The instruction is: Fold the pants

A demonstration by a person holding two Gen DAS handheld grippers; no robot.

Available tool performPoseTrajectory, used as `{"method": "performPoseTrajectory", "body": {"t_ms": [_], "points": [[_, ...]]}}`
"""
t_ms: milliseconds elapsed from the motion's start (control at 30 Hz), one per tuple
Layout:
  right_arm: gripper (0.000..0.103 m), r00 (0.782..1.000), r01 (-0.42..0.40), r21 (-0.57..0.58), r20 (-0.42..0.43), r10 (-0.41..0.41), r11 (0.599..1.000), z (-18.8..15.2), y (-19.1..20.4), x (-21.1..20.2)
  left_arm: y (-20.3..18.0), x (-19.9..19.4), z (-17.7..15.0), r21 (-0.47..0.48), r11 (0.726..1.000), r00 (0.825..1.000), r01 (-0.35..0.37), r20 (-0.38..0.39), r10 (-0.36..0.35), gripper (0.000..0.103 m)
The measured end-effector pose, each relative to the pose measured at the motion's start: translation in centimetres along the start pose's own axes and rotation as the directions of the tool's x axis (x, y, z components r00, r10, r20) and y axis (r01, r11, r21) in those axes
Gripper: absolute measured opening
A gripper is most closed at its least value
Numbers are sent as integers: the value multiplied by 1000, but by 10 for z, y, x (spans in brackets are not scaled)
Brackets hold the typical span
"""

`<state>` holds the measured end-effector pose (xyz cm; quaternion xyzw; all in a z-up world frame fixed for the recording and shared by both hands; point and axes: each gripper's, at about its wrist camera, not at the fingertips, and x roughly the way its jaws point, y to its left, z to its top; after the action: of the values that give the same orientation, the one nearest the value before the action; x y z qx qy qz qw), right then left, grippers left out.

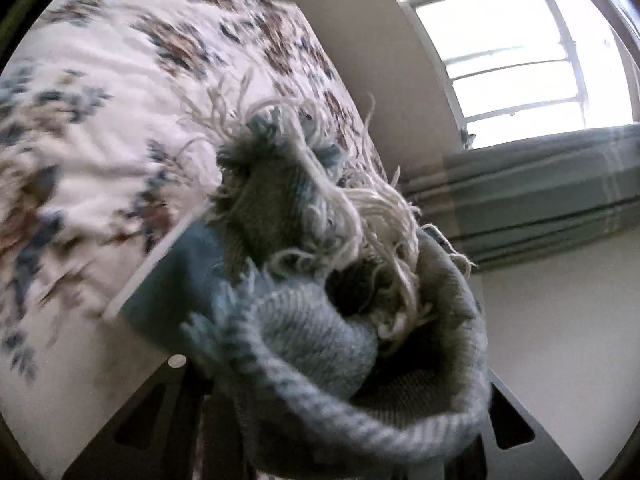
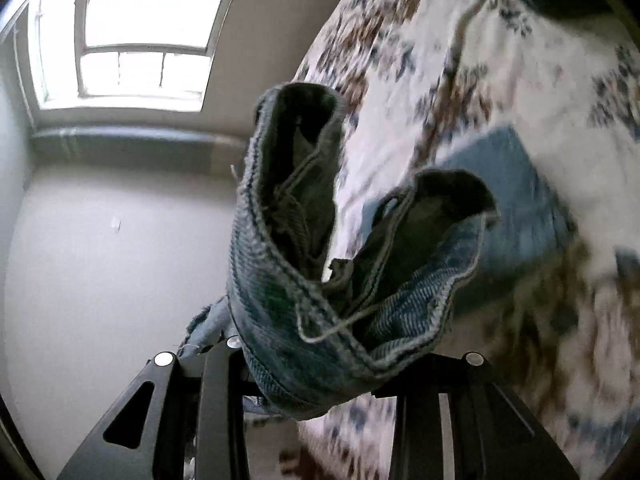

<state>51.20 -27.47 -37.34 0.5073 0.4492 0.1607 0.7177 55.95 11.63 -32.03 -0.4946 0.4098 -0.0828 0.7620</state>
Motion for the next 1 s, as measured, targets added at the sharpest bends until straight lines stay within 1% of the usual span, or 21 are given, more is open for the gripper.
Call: {"method": "performPoseTrajectory", "body": {"t_ms": [67, 100, 167, 200, 267, 300, 433, 500, 533, 600, 633, 667, 700, 733, 767, 800, 867, 900, 933, 967, 1000], "points": [[35, 999, 42, 15, 16, -42, 999, 20, -32, 26, 23, 39, 9, 23, 999, 999, -28, -34, 29, 23], [35, 998, 67, 24, 16, -67, 997, 27, -55, 40, 47, 70, 12, 49, 995, 994, -87, -68, 90, 23], [35, 993, 121, 69, -4, -121, 990, 30, -97, 63, 78, 104, 10, 52, 989, 981, -141, -126, 146, 24], [35, 990, 140, 92, -19, -139, 986, 28, -111, 70, 106, 119, 3, 30, 983, 970, -180, -161, 182, 24], [36, 987, 162, 134, -46, -157, 978, 22, -139, 82, 129, 122, -12, 2, 984, 968, -180, -179, 178, 24], [35, 988, 154, 138, -48, -149, 978, 18, -147, 84, 138, 121, -17, 19, 983, 967, -181, -177, 182, 24], [38, 990, 131, 181, -73, -120, 975, 18, -154, 90, 139, 110, -21, 11, 983, 966, -182, -184, 181, 27], [48, 983, 160, 191, -118, -139, 968, 25, -150, 93, 134, 107, -14, -9, 979, 958, -202, -212, 196, 30], [52, 976, 198, 175, -128, -177, 965, 28, -144, 90, 129, 104, -15, -1, 976, 949, -220, -234, 214, 32], [81, 960, 264, 105, -121, -251, 959, 29, -133, 86, 108, 93, -26, 36, 969, 939, -243, -241, 244, 41], [83, 953, 291, 69, -114, -282, 954, 28, -125, 82, 100, 87, -31, 65, 965, 935, -254, -237, 263, 44], [84, 939, 332, 33, -109, -327, 943, 26, -118, 81, 92, 79, -32, 122, 951, 927, -283, -220, 304, 46], [84, 925, 367, 5, -105, -365, 930, 25, -114, 81, 85, 79, -34, 167, 937, 920, -308, -200, 338, 61], [84, 906, 411, -32, -95, -412, 911, 24, -110, 81, 79, 75, -35, 217, 912, 906, -349, -171, 387, 92], [84, 880, 464, -82, -75, -470, 882, 20, -102, 81, 70, 66, -36, 286, 865, 882, -413, -110, 458, 99], [85, 853, 510, -127, -52, -519, 851, 16, -91, 72, 65, 63, -36, 323, 838, 872, -441, -68, 485, 100], [90, 754, 641, -264, 44, -655, 721, 1, -65, 73, 53, 55, -40, 406, 773, 850, -487, 15, 527, 100], [92, 721, 676, -295, 73, -690, 675, -5, -63, 75, 47, 51, -46, 444, 737, 833, -510, 41, 552, 100], [92, 675, 717, -332, 109, -730, 613, -19, -53, 72, 45, 49, -48, 465, 709, 816, -531, 56, 575, 100], [92, 633, 748, -367, 145, -760, 553, -30, -42, 76, 38, 47, -53, 503, 661, 791, -557, 80, 606, 100], [93, 620, 756, -383, 162, -767, 531, -43, -30, 66, 35, 46, -56, 526, 635, 780, -566, 92, 619, 100]]}}
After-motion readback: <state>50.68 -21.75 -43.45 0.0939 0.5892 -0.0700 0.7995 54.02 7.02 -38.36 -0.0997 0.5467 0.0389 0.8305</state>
